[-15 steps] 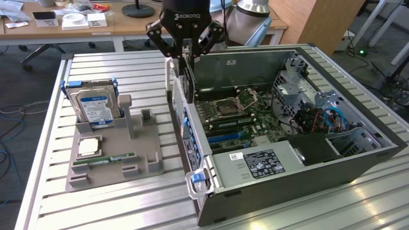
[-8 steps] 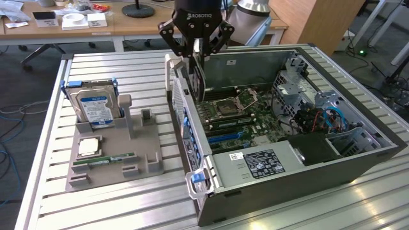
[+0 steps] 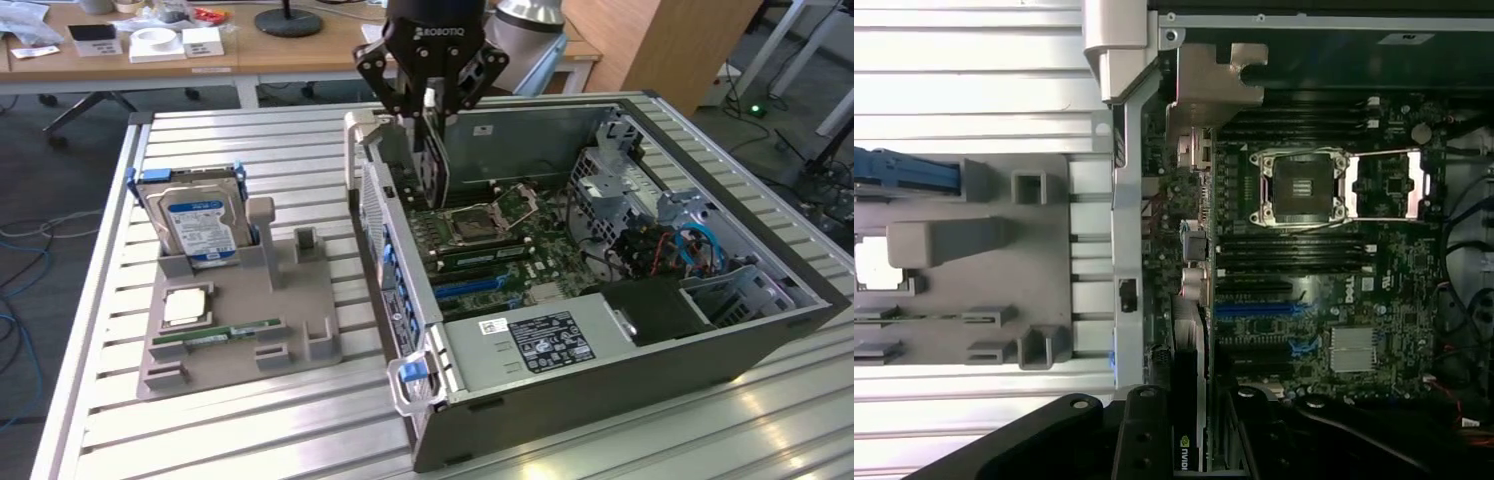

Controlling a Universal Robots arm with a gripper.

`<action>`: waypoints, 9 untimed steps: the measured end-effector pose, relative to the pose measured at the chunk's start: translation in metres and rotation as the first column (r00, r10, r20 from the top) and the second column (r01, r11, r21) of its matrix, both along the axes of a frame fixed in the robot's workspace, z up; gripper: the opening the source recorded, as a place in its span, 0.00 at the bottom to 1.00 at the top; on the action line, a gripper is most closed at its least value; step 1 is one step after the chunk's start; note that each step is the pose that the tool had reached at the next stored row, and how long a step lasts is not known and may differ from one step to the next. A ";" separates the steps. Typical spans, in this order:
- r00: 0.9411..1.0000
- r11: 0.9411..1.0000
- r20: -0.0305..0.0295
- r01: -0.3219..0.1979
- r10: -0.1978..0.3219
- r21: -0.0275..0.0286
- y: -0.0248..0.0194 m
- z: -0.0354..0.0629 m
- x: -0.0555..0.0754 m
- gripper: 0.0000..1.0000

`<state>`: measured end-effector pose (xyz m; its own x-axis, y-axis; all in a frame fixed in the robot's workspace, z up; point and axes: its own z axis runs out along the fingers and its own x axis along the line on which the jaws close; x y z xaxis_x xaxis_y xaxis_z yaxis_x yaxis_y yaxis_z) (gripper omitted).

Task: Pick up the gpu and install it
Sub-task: 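Pick up the gpu and move the gpu toward the slot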

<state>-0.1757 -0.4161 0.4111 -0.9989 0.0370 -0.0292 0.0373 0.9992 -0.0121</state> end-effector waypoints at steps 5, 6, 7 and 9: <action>1.000 1.000 0.000 0.000 0.000 0.000 0.0012 0.0000 0.011 0.26; 1.000 1.000 0.000 0.000 0.000 0.000 0.0015 0.0000 0.013 0.26; 1.000 1.000 0.000 0.000 0.000 0.000 0.0017 0.0000 0.016 0.26; 1.000 1.000 0.000 0.000 0.000 0.000 0.0022 0.0000 0.021 0.26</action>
<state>-0.1552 -0.4139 0.4111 -0.9989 0.0370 -0.0293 0.0373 0.9992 -0.0122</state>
